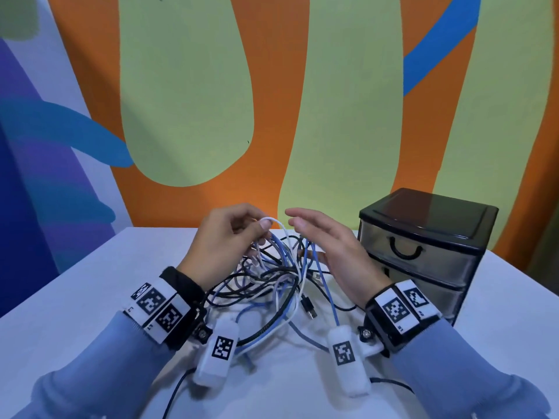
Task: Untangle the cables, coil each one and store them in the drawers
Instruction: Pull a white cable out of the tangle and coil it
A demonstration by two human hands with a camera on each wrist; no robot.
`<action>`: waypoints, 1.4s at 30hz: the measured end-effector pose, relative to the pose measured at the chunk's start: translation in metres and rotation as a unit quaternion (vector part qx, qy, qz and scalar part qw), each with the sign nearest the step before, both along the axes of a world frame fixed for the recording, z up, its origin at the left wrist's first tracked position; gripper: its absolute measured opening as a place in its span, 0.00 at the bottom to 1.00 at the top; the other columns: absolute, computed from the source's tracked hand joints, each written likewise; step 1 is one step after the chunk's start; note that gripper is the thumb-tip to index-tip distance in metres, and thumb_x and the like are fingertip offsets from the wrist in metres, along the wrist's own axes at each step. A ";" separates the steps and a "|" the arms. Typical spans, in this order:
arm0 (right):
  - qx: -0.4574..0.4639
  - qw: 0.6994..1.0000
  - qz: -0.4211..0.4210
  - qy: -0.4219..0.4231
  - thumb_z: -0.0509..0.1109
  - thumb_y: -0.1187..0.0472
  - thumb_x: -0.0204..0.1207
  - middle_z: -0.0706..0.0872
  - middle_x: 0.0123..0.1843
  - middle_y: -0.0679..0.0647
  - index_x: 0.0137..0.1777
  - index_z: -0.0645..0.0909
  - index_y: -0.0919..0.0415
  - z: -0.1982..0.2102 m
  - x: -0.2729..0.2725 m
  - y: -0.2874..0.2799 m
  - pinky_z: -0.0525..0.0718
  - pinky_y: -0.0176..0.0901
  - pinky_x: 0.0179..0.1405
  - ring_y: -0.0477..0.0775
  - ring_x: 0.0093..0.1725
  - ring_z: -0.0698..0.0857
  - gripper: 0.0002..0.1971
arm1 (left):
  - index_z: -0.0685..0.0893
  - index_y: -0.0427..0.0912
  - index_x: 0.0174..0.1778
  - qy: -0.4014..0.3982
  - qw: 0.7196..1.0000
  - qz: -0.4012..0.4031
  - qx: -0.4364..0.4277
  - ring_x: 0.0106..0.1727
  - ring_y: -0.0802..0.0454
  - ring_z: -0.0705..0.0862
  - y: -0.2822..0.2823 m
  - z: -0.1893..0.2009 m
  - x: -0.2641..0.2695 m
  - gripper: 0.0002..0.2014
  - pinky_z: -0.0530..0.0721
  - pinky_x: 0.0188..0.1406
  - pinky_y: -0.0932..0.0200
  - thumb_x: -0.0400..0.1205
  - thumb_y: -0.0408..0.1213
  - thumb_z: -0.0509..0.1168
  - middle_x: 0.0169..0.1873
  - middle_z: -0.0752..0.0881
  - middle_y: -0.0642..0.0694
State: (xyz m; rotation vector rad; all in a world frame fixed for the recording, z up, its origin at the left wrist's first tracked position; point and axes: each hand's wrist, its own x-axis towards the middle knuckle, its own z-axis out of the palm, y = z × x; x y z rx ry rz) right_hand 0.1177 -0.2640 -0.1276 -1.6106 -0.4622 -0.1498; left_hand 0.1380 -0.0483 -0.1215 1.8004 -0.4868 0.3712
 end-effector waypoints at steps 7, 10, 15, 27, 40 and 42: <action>-0.144 0.985 -0.059 -0.070 0.87 0.58 0.72 0.87 0.64 0.39 0.48 0.89 0.49 -0.007 0.006 -0.004 0.86 0.44 0.56 0.35 0.67 0.83 0.10 | 0.88 0.36 0.54 0.003 0.995 0.022 -0.097 0.36 0.51 0.87 -0.002 0.004 -0.001 0.03 0.89 0.35 0.54 0.90 0.31 0.69 0.36 0.90 0.41; -0.141 0.982 -0.105 -0.066 0.85 0.58 0.73 0.91 0.56 0.43 0.41 0.89 0.51 -0.012 0.014 -0.005 0.88 0.51 0.58 0.40 0.55 0.89 0.06 | 0.88 0.37 0.51 -0.009 0.995 0.029 -0.095 0.33 0.48 0.80 -0.003 0.005 -0.001 0.03 0.81 0.34 0.52 0.89 0.31 0.70 0.33 0.84 0.40; -0.147 0.981 -0.105 -0.073 0.84 0.56 0.75 0.91 0.44 0.49 0.47 0.92 0.47 -0.016 0.016 -0.005 0.87 0.48 0.49 0.54 0.41 0.89 0.05 | 0.89 0.40 0.47 0.044 0.998 -0.014 -0.040 0.34 0.46 0.73 0.000 0.008 -0.003 0.06 0.75 0.36 0.48 0.85 0.39 0.76 0.32 0.79 0.43; -0.189 0.980 -0.016 -0.067 0.85 0.49 0.74 0.88 0.40 0.50 0.43 0.93 0.49 -0.017 0.011 -0.003 0.79 0.35 0.46 0.46 0.43 0.86 0.06 | 0.88 0.37 0.45 -0.002 0.997 -0.012 0.070 0.34 0.48 0.72 -0.001 0.009 -0.010 0.15 0.72 0.33 0.57 0.89 0.46 0.72 0.31 0.75 0.43; -0.146 0.988 -0.055 0.004 0.68 0.53 0.89 0.95 0.41 0.56 0.48 0.82 0.60 -0.026 0.025 -0.003 0.79 0.53 0.53 0.57 0.43 0.85 0.12 | 0.93 0.48 0.41 0.088 0.951 0.086 0.285 0.28 0.63 0.78 0.038 0.019 -0.001 0.16 0.74 0.31 0.60 0.77 0.58 0.81 0.27 0.86 0.56; -0.149 0.987 -0.053 0.019 0.69 0.52 0.88 0.95 0.40 0.56 0.48 0.83 0.58 -0.026 0.026 -0.002 0.80 0.55 0.53 0.66 0.42 0.85 0.11 | 0.94 0.44 0.41 0.132 0.943 0.030 0.305 0.28 0.61 0.81 0.038 0.018 -0.004 0.12 0.77 0.30 0.67 0.79 0.50 0.82 0.27 0.90 0.53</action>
